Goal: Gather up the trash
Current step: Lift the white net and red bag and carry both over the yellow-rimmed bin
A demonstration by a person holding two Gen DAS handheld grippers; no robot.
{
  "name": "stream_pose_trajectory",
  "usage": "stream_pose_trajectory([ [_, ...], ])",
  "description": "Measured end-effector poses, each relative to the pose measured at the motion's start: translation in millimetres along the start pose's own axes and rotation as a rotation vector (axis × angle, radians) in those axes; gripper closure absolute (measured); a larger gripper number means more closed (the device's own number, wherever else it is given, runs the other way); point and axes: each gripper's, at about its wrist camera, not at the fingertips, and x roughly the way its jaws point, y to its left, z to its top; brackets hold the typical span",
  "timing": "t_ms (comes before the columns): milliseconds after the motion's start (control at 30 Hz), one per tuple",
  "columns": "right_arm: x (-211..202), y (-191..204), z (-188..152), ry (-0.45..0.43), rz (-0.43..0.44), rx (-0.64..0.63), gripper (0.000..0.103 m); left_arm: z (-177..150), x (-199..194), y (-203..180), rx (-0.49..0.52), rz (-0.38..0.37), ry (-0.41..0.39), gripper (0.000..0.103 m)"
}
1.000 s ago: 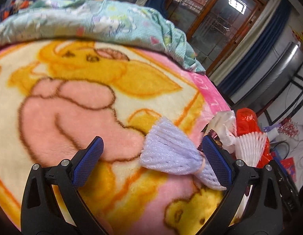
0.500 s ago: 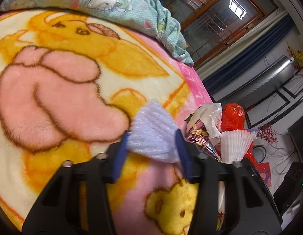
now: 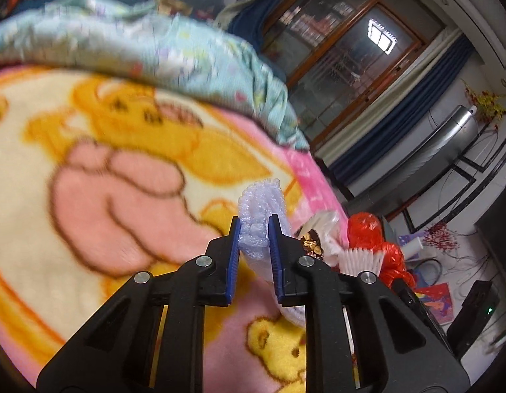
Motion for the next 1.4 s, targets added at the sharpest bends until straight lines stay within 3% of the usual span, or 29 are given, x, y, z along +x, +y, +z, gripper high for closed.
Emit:
stream_pose_trajectory([
  [267, -15.7, 1.1, 5.4, -0.036, 0.016, 0.0, 0.092, 3.9, -40.2, -56.3, 0.311, 0.116, -0.165, 0.092],
  [533, -29.1, -10.7, 13.0, -0.06, 0.009, 0.023, 0.092, -11.8, -37.5, -110.0, 0.571, 0.197, -0.255, 0.093],
  [700, -37.5, -19.6, 15.5, -0.077, -0.001, 0.04, 0.092, -26.7, -32.7, -142.5, 0.778, 0.277, -0.371, 0.093],
  [833, -46.4, -28.8, 19.2, -0.094, -0.007, 0.058, 0.092, -21.2, -31.9, -153.1, 0.742, 0.199, -0.338, 0.093],
  [1100, -68.9, -62.7, 23.1, -0.14, -0.061, 0.103, 0.092, -26.6, -32.3, -197.7, 0.775, 0.091, -0.368, 0.093],
  [1400, -91.6, -109.7, 21.9, -0.182, -0.151, 0.178, 0.092, -43.9, -9.0, -243.8, 0.76, -0.059, -0.297, 0.093],
])
